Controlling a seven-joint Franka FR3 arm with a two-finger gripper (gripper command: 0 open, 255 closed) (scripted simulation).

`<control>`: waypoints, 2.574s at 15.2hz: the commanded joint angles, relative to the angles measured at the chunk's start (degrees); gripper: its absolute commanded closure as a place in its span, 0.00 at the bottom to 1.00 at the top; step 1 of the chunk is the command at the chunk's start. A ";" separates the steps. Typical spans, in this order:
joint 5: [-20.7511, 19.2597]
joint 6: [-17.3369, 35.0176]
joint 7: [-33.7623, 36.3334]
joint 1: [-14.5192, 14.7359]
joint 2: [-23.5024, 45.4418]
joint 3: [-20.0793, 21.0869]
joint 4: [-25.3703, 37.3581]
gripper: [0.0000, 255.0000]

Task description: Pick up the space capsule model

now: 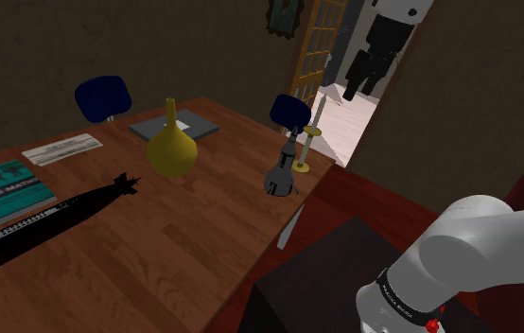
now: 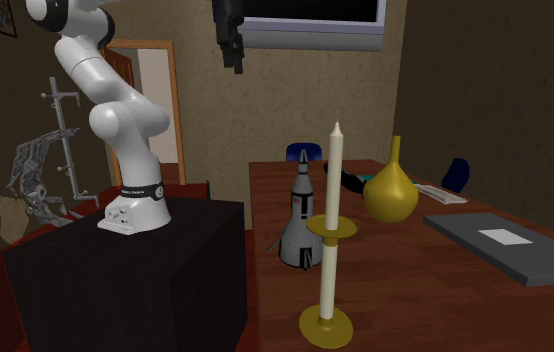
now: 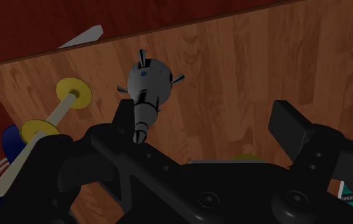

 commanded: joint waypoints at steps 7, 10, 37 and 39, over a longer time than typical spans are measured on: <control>-0.99 16.28 -6.19 0.77 3.47 -3.60 -7.70 0.00; -1.05 24.54 -9.43 1.35 6.82 -5.53 -10.11 0.00; 9.07 60.01 -28.92 8.26 31.24 -15.08 -12.38 1.00; 9.06 60.01 -28.92 8.26 31.23 -15.08 -12.39 1.00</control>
